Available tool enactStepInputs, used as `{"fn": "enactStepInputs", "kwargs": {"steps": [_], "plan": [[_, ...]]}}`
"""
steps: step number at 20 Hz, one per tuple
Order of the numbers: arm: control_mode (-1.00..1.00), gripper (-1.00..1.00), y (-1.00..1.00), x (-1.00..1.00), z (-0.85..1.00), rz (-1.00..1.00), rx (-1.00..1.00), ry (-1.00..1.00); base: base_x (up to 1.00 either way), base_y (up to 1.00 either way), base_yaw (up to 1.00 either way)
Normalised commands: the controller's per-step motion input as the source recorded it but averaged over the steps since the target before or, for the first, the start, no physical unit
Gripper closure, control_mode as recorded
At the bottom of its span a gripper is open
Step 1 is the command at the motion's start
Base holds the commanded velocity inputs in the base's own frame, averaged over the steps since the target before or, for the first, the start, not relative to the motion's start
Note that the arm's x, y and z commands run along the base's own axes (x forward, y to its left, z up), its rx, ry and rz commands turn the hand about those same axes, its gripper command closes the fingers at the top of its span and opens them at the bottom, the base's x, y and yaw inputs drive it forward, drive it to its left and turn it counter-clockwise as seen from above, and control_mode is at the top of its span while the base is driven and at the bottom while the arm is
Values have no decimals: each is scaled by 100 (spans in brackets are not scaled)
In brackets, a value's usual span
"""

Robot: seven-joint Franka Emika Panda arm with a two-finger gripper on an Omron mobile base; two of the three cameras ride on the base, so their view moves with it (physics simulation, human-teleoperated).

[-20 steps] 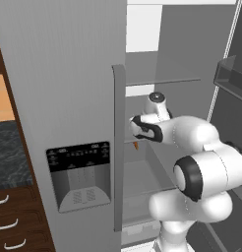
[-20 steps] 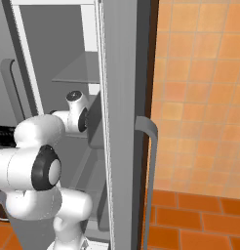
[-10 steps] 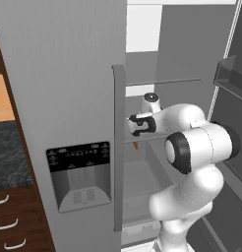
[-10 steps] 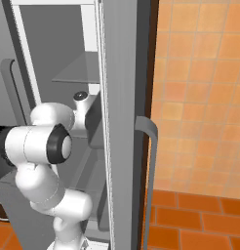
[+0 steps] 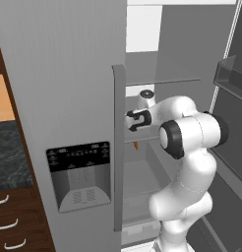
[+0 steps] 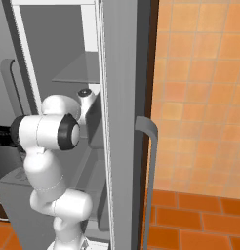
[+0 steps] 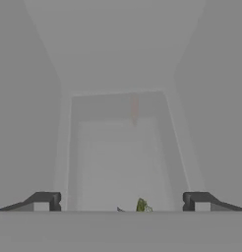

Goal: Take the strawberry from the fridge and place it on top of the pancake, located on the dining counter.

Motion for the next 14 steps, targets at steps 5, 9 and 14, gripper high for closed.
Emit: {"fn": "enactStepInputs", "kwargs": {"steps": [5, 9, 14], "plan": [[-100, -100, -7, -32, -32, 0, 0, 0, 0, 0, 0], [-100, -100, -2, -25, -30, 0, 0, 0, 0, 0, 0], [-100, -100, 0, -25, -25, 0, 0, 0, 0, 0, 0]]}}
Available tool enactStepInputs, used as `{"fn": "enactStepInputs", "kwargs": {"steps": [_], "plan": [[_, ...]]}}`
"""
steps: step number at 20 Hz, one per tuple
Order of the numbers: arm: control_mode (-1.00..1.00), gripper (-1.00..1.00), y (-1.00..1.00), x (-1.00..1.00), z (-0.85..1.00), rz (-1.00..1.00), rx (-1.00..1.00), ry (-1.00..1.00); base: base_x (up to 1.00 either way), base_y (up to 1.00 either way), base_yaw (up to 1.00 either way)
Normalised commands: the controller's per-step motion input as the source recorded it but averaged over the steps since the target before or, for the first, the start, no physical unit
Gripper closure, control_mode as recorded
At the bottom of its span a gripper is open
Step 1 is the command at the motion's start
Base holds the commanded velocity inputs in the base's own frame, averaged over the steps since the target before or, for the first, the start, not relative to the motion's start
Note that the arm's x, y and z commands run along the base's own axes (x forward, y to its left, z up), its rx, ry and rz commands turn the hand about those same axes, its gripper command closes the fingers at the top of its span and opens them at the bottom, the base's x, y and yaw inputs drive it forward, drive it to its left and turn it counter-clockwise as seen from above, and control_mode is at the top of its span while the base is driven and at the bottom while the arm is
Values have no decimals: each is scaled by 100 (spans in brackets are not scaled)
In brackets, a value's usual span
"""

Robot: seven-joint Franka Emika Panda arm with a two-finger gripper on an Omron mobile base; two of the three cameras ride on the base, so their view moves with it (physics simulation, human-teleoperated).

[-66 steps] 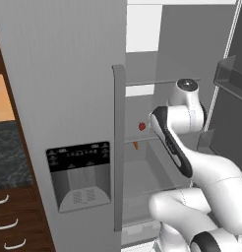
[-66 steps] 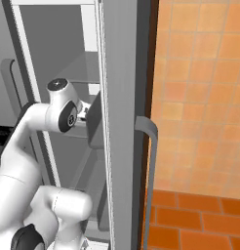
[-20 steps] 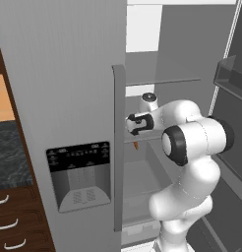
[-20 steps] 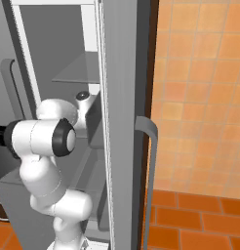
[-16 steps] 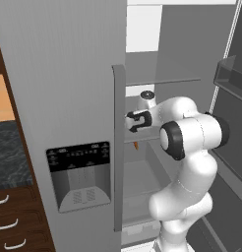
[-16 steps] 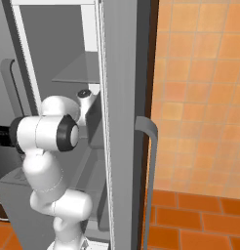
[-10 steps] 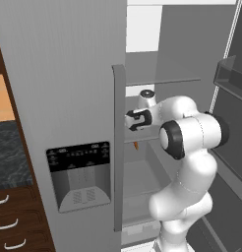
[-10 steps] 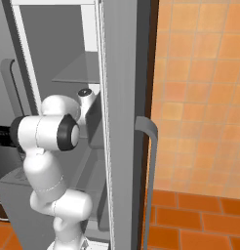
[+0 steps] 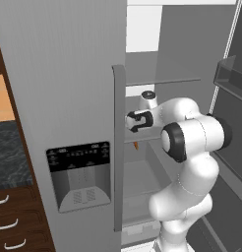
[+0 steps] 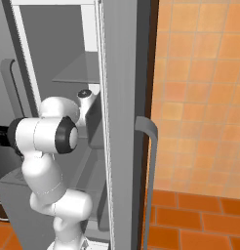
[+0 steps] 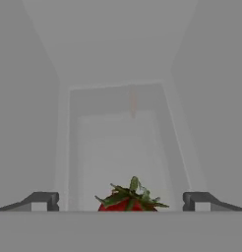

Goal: Take the strawberry from the fridge and place it on top of the pancake, located on the dining counter.

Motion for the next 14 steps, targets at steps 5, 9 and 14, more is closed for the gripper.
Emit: {"fn": "enactStepInputs", "kwargs": {"steps": [5, 9, 14], "plan": [[-100, -100, 0, -25, -23, 0, 0, 0, 0, 0, 0], [-100, 100, 0, -1, -29, 0, 0, 0, 0, 0, 0], [-100, 100, 0, 0, -15, 0, 0, 0, 0, 0, 0]]}}
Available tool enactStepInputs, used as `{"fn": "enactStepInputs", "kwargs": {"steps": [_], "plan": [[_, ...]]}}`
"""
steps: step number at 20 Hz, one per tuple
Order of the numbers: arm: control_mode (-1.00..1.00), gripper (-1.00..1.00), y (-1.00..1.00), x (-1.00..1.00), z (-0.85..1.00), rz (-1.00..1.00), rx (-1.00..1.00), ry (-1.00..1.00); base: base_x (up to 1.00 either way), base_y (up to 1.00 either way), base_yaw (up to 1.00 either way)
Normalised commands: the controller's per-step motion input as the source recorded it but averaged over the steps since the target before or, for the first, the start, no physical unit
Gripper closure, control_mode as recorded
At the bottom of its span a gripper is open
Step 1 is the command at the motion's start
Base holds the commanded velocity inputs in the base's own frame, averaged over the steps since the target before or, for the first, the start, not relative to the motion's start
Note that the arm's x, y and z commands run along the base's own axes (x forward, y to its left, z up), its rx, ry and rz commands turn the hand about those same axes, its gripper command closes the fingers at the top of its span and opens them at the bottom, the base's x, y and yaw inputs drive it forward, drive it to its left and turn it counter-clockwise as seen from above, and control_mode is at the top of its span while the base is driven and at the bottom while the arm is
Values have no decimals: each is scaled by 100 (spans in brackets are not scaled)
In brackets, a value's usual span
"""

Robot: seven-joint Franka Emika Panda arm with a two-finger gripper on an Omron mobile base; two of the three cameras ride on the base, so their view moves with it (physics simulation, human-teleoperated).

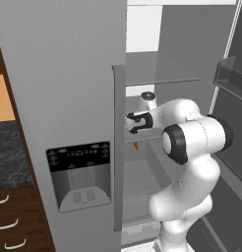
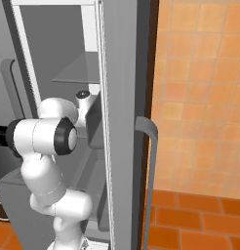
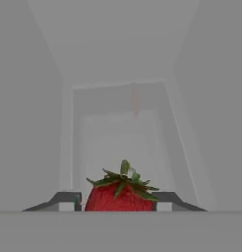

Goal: Take the strawberry from the fridge and place it on top of the pancake, located on the dining counter.

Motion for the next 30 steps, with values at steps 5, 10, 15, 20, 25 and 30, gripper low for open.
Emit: {"fn": "enactStepInputs", "kwargs": {"steps": [5, 10, 15, 20, 25, 30], "plan": [[-100, 100, -8, -14, 0, 0, 2, -10, 0, 0, 0], [-100, 100, -17, -62, 17, -5, 6, -4, 0, 0, 0], [-100, 100, -17, -98, 27, -6, 3, -5, 0, 0, 0], [-100, 100, -16, -88, 77, -3, 1, 0, 0, 0, 0], [-100, 100, -10, -77, 90, -3, 0, 2, 0, 0, 0], [-100, 100, 0, -67, 77, -3, 0, 9, 0, 0, 0]]}}
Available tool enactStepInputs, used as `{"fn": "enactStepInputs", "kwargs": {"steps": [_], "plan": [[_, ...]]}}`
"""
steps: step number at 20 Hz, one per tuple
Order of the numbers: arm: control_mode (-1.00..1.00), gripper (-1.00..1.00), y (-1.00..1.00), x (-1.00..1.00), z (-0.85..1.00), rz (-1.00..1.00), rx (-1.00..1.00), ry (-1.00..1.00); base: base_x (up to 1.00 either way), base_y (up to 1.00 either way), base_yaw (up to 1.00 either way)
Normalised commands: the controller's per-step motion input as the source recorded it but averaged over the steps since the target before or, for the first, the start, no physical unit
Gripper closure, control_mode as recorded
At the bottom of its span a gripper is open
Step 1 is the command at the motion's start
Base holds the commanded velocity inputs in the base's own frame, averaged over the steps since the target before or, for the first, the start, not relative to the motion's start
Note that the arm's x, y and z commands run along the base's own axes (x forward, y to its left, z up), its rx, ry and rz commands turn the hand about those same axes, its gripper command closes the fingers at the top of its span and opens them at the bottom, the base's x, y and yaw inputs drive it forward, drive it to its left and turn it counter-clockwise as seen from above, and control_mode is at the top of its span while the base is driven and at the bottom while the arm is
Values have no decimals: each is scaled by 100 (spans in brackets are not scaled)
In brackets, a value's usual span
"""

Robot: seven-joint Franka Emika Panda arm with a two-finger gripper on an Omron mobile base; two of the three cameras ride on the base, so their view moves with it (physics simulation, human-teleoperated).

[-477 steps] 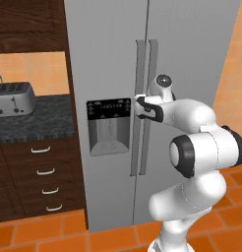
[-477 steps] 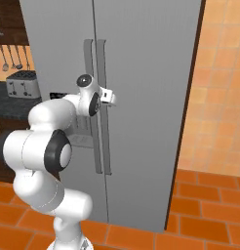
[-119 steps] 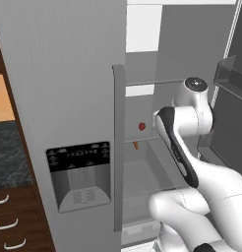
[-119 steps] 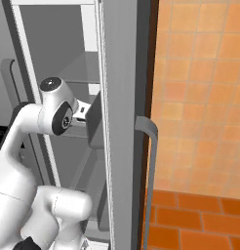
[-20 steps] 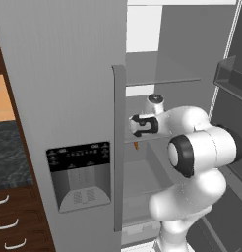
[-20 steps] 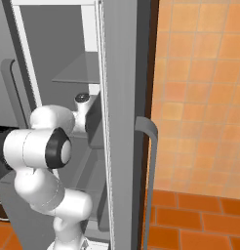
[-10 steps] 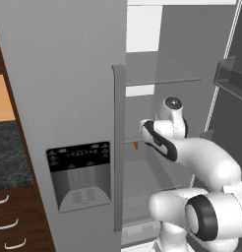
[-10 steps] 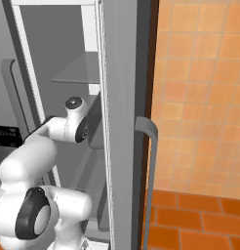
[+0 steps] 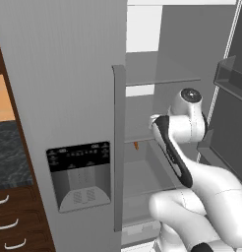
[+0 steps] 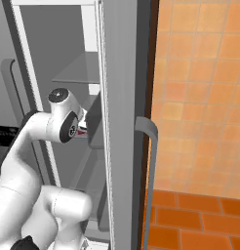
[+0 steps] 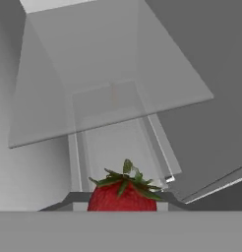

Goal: Take the strawberry from the fridge and place it on top of the pancake, located on the dining counter.

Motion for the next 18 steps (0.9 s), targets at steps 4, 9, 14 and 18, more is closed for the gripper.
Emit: {"fn": "enactStepInputs", "kwargs": {"steps": [4, 9, 14, 18], "plan": [[-100, 100, 0, -70, 56, -4, 0, 7, 0, 0, 0], [-100, 100, -5, -73, 39, -5, 0, 5, 0, 0, 0], [-100, 100, -2, -57, 31, -3, 0, 0, 0, 0, 0], [-100, 100, 0, -30, 7, -1, 0, 0, 0, 0, 0]]}}
